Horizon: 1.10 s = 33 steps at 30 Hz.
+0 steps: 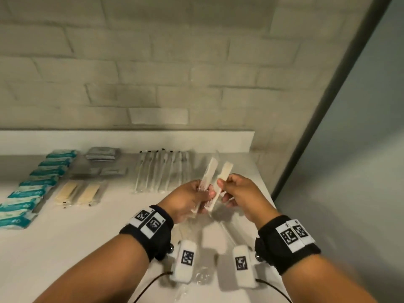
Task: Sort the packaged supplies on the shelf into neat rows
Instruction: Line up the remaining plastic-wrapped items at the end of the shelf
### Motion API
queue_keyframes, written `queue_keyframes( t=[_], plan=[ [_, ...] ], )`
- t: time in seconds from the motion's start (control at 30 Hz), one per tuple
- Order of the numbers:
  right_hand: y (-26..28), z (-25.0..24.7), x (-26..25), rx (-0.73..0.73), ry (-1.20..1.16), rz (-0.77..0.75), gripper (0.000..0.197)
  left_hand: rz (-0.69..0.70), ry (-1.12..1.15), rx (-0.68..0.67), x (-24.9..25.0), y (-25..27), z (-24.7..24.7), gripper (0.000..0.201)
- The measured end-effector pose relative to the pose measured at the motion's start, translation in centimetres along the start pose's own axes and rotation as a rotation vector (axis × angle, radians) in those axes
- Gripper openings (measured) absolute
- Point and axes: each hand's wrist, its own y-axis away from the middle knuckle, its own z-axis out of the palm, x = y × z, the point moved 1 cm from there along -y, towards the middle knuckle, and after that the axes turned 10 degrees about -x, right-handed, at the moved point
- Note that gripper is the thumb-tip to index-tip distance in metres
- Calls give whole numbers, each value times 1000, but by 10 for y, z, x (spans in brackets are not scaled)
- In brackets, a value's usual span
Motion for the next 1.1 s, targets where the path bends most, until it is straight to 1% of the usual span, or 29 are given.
queue_keyframes(
  t=[0.07, 0.13, 0.17, 0.23, 0.27, 0.3, 0.33, 0.37, 0.43, 0.5, 0.53, 0.6, 0.63, 0.67, 0.7, 0.73, 0.77, 0.83, 0.87, 0.93, 1.0, 1.1],
  plan=[
    [-13, -9, -1, 39, -30, 5, 8, -2, 77, -27, -2, -15, 3, 25],
    [-27, -22, 0, 54, -50, 2, 4, -20, 129, 17, -3, -30, 1, 34],
    [-34, -28, 0, 59, -61, 0, 2, -40, 142, 60, -3, -37, -1, 31],
    [-49, -40, 3, 65, -48, 3, 14, -87, 182, 147, -1, -46, -5, 22],
    [-53, -45, 1, 73, -6, 8, 15, -97, 174, 173, 1, -49, -7, 19],
    [-59, -50, 0, 77, 38, 6, 12, -99, 109, 197, 4, -53, -9, 17],
    [-65, -54, -1, 73, 78, -4, 14, -89, -14, 228, 8, -57, -11, 16],
    [-69, -58, -3, 73, 103, -32, 18, -62, -146, 265, 10, -62, -15, 15],
    [-80, -66, -6, 73, 152, -117, 18, 23, -355, 346, 20, -71, -21, 10],
    [-89, -73, -4, 22, 210, -163, 24, 95, -512, 391, 29, -79, -26, 7],
    [-91, -75, -2, -45, 254, -139, 31, 89, -636, 386, 32, -82, -30, 10],
    [-93, -81, 11, -188, 431, -35, 44, -16, -917, 300, 28, -86, -38, 31],
    [-94, -84, 19, -218, 537, 17, 45, -90, -1024, 259, 25, -86, -42, 43],
    [-94, -88, 25, -204, 619, 62, 41, -153, -1092, 239, 20, -85, -45, 50],
    [-93, -91, 28, -165, 671, 88, 36, -187, -1156, 224, 17, -84, -47, 52],
    [-93, -93, 29, -138, 700, 93, 32, -201, -1232, 194, 14, -84, -46, 49],
    [-93, -93, 27, -145, 745, 84, 32, -211, -1327, 145, 12, -84, -42, 44],
    [-92, -87, 19, -241, 929, 59, 43, -237, -1530, 51, 6, -87, -27, 36],
    [-91, -82, 15, -290, 1046, 58, 51, -265, -1611, 19, 1, -90, -20, 40],
    [-95, -72, 12, -359, 1225, 62, 62, -334, -1707, 11, -10, -98, -12, 53],
    [-101, -64, 13, -371, 1267, 60, 67, -344, -1755, 61, -15, -105, -14, 59],
    [-112, -56, 15, -360, 1305, 67, 68, -352, -1750, 118, -14, -107, -32, 65]
  ],
)
